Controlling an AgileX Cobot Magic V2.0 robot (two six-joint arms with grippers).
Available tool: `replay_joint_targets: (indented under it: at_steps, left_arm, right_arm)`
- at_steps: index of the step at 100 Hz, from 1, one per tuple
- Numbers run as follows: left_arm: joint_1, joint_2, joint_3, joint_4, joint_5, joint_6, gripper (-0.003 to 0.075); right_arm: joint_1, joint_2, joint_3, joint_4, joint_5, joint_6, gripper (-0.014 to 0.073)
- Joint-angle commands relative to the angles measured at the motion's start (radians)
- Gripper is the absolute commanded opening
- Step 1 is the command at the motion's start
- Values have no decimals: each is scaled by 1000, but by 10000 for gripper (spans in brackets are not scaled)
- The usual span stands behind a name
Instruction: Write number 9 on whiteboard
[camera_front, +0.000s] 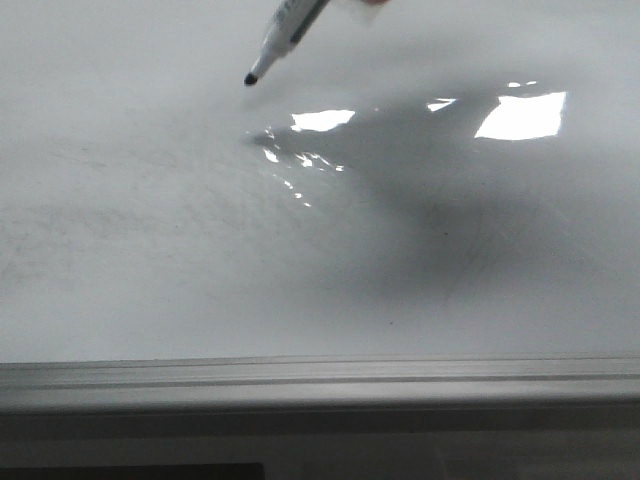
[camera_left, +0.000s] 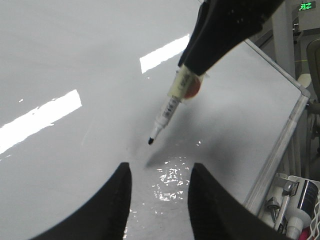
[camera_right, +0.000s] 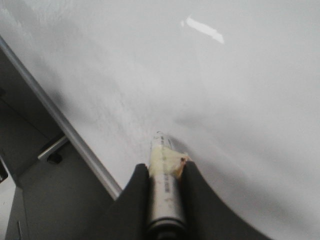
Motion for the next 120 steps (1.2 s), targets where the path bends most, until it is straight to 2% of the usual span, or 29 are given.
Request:
replay_joint_targets:
  at_steps: [1,11,24,36,45,53,68,84,95,110,120]
  left_arm:
    - [3,2,-32,-19,-59,-12,256]
    - [3,2,-32,-20,-57,-12,256]
    - [3,2,-32,-21,-57,-12,256]
    - [3,2,-32,-21,-57,-12,256]
    - [3,4,-32,-21,-57,-12,256]
    - [3,4,-32,-24,-57,-12,256]
    - [3,4,-32,-24,-57,-12,256]
    - [3,4,-32,-24,-57,-12,256]
    - [3,4,-32,-24,-57,-12,256]
    - [3,4,-32,-24,-59,-12,256]
    - [3,10,-32,-24,-54,-12,256]
  right_arm:
    - [-38,-18,-86,-32,-51,39,-58]
    - [-68,5,-129,-103,-31,93,-58]
    - [-75,80,-155,-105,-8,95,-58]
    - [-54,163,-155,-87,-8,95,-59]
    - [-11,190,-157,-75,53,75,-59]
    - [2,173,-157,-122,112,100,-59]
    - [-13,128,-196,-271,111,179,-59]
    - [-21,131,-222,-274,42,179,-59]
    - [-21,131,-220,-272,93,185,-59]
    - [24,131,-117,-226,150,186,-59]
    - [69,129,-52,-216,139,199,-59]
